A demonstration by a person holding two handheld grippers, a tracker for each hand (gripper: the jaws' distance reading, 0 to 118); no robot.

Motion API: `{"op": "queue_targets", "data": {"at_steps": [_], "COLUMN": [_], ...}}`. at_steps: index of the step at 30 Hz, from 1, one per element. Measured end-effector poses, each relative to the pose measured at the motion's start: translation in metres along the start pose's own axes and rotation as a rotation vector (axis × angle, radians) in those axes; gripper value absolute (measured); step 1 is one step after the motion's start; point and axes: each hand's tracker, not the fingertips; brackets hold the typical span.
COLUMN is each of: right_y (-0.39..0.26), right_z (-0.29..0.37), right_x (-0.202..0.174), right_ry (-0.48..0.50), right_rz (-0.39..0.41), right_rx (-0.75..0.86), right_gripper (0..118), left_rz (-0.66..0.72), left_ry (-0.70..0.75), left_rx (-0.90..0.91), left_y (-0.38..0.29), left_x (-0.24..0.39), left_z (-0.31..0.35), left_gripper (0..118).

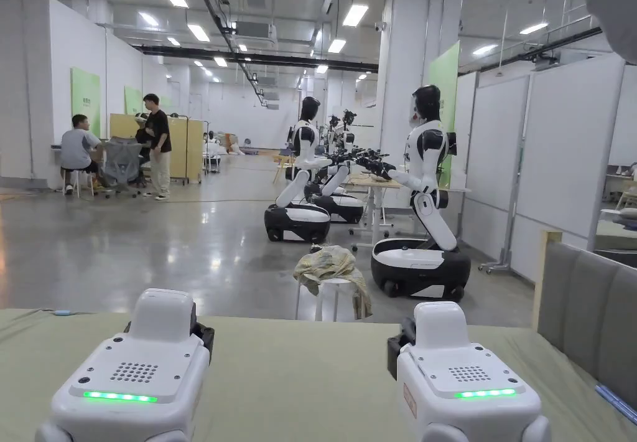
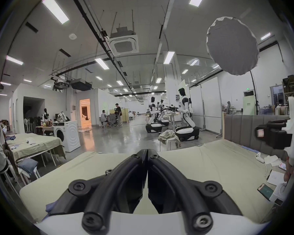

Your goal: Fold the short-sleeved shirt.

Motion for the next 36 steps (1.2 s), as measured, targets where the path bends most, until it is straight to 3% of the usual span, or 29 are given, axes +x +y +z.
{"op": "queue_targets", "data": {"at_steps": [1,2,8,11,21,24,27,29,34,36], "right_y": [-0.001,0.0,0.006,0.009,-0.005,-0.015,-0.026,-0.036,-0.063,-0.074], "right_z": [0.004,0.005,0.004,0.004,0.011,0.013,0.015,0.013,-0.004,-0.012], "right_x": [-0.001,0.0,-0.002,-0.021,-0.157,-0.185,-0.2,-0.204,-0.214,-0.217], "right_ry": [-0.05,0.006,0.024,0.049,0.384,0.441,0.471,0.493,0.51,0.507], "right_rz": [0.019,-0.025,-0.031,-0.031,-0.079,-0.063,-0.05,-0.037,-0.011,0.0], "right_rx": [0.013,0.031,0.008,0.013,-0.004,-0.021,-0.033,-0.043,-0.103,-0.12], "right_gripper": [0,0,0,0,0,0,0,0,0,0], "left_rz": [0.055,0.071,0.049,0.048,0.002,0.016,0.005,0.103,0.151,0.211], "left_ry": [-0.103,-0.112,-0.079,-0.045,0.257,0.274,0.246,0.114,0.07,0.005], "left_rx": [0.007,-0.01,-0.009,-0.013,-0.119,-0.163,-0.338,-0.527,-0.884,-0.934], "left_y": [0.002,0.003,-0.002,-0.008,-0.033,-0.041,-0.056,-0.075,-0.165,-0.193], "left_x": [-0.001,-0.003,-0.007,-0.023,-0.137,-0.16,-0.182,-0.199,-0.212,-0.219], "left_z": [0.0,-0.001,-0.001,0.005,0.06,0.068,0.054,0.032,-0.034,-0.056], "left_gripper": [3,3,3,3,3,3,3,3,3,7]}}
